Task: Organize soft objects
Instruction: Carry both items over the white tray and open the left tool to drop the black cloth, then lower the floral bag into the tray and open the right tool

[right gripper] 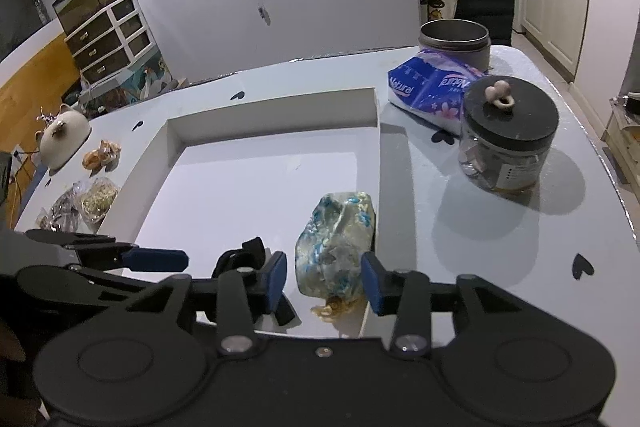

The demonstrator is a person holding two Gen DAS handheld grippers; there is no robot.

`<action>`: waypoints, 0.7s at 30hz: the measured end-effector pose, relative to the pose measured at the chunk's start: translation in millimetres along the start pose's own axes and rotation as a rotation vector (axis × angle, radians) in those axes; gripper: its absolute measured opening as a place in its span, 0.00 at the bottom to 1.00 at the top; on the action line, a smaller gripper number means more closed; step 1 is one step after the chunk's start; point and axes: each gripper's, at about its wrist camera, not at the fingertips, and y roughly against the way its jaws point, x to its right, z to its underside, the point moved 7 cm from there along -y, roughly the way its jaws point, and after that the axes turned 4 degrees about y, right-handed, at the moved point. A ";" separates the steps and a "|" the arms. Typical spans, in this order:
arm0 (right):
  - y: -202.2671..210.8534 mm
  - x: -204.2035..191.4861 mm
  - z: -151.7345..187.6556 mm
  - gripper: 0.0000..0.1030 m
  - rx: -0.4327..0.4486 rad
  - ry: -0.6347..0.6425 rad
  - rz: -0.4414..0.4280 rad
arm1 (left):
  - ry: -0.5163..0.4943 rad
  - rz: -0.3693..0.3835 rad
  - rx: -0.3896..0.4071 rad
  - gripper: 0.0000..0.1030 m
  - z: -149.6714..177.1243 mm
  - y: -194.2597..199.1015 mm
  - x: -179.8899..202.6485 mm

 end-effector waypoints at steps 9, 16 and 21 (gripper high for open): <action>21.2 2.6 8.2 0.53 0.018 -0.018 0.020 | -0.011 -0.007 0.056 0.85 2.8 23.4 4.1; 37.0 -2.5 12.0 0.75 0.060 -0.009 0.027 | 0.012 -0.038 0.111 0.96 13.2 49.0 0.6; 48.0 -6.7 13.0 0.85 0.089 -0.001 0.031 | 0.029 -0.067 0.146 1.00 20.3 67.9 -5.0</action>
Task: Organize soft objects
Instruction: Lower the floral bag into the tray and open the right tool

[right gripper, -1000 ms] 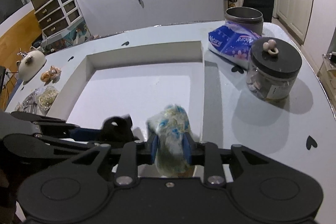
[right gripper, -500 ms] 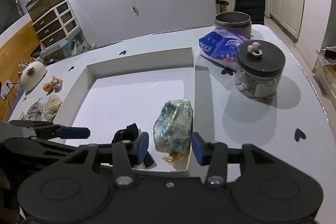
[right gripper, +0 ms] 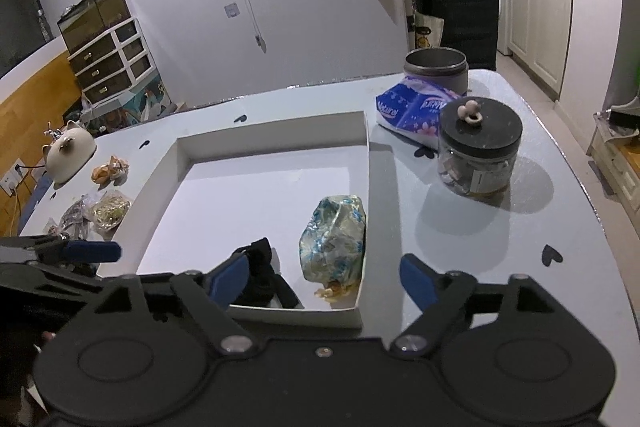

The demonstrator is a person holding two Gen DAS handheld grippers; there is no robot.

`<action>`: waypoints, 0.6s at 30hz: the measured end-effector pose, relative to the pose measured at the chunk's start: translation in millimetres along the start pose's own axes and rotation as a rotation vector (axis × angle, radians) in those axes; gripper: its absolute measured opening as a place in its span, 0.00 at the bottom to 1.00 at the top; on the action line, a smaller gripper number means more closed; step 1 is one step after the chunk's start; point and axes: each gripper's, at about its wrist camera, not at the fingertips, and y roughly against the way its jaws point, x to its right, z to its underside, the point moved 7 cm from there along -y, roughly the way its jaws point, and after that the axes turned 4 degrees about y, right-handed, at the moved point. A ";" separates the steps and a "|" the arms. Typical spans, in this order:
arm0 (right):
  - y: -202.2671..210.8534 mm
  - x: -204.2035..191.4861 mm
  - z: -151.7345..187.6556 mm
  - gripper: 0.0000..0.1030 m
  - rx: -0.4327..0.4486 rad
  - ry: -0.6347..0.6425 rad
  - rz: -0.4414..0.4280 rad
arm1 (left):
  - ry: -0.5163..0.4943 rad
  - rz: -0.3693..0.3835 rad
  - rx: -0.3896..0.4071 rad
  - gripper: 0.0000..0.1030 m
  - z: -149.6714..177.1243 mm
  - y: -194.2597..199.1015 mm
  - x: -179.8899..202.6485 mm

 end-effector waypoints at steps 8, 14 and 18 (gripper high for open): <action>18.9 1.1 6.3 0.99 0.049 0.009 0.037 | 0.014 -0.063 0.084 1.00 7.3 29.1 -6.0; 31.7 3.8 12.2 1.00 0.100 0.020 0.070 | 0.039 -0.084 0.128 1.00 13.2 45.9 -13.2; 39.0 3.7 15.1 1.00 0.129 0.016 0.084 | 0.052 -0.093 0.151 1.00 16.8 53.8 -18.9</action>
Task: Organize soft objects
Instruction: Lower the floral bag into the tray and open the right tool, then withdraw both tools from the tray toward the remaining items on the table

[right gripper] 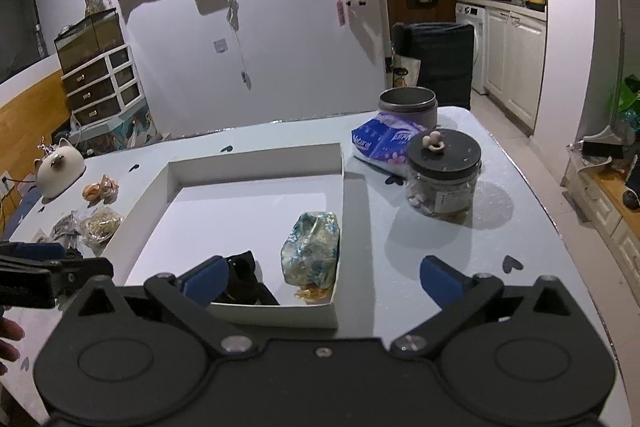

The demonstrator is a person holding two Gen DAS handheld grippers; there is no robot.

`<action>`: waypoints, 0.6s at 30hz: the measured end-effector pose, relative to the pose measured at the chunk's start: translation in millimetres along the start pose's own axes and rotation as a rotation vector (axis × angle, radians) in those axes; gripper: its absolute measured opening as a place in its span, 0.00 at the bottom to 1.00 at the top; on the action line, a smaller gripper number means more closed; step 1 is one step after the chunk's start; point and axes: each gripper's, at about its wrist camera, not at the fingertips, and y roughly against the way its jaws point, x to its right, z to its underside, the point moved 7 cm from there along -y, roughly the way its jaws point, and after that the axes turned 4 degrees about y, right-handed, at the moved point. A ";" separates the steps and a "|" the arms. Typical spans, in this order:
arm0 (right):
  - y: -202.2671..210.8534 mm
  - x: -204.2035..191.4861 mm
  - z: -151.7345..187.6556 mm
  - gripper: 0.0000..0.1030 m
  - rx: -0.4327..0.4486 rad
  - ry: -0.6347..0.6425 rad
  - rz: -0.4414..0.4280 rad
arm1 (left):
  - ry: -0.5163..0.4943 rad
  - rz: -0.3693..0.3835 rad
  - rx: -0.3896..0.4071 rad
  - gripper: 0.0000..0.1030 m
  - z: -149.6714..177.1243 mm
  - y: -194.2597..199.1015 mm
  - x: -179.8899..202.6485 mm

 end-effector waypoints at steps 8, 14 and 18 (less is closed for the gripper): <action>10.5 -13.2 1.6 1.00 0.037 0.008 0.018 | 0.037 0.006 0.048 1.00 3.1 14.6 -18.5; 12.7 -29.3 0.7 1.00 0.061 -0.009 0.028 | 0.037 -0.010 0.074 1.00 0.9 25.7 -39.5; 8.6 -45.3 -1.0 1.00 0.061 -0.018 0.041 | 0.049 -0.017 0.082 1.00 -3.1 30.8 -63.2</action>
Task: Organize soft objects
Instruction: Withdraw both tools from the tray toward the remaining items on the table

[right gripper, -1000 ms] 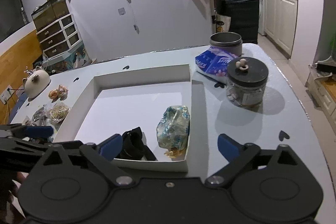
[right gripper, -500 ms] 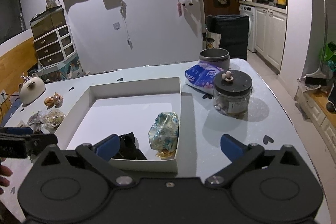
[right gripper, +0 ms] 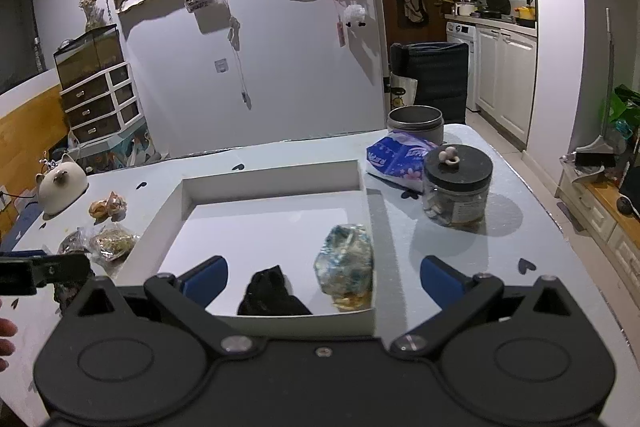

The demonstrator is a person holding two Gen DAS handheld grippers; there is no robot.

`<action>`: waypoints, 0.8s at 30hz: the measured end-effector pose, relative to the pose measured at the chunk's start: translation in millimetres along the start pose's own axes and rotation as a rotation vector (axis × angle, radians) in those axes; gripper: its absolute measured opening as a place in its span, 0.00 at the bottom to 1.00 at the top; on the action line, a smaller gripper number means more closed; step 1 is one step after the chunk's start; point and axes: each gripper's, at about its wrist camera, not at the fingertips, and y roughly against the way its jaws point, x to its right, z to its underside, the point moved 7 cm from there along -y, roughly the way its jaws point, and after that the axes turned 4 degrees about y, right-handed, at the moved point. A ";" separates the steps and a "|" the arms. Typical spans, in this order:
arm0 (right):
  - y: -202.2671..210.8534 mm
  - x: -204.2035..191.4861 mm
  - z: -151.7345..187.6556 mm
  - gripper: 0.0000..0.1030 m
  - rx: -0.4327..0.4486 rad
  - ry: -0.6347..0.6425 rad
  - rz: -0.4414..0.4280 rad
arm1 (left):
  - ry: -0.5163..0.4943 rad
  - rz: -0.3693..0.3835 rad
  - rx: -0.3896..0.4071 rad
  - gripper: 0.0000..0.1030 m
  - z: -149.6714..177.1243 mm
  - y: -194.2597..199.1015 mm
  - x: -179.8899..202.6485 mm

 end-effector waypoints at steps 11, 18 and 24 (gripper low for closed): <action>-13.9 -75.6 -4.2 1.00 -0.020 0.003 -0.012 | 0.005 -0.010 -0.003 1.00 -18.4 7.6 -72.3; -28.9 -132.0 -10.6 1.00 -0.028 0.026 -0.035 | 0.016 -0.021 -0.009 1.00 -27.4 10.8 -126.9; -42.9 -178.0 -12.9 1.00 -0.032 0.060 -0.064 | 0.026 -0.035 -0.010 1.00 -32.6 12.1 -175.9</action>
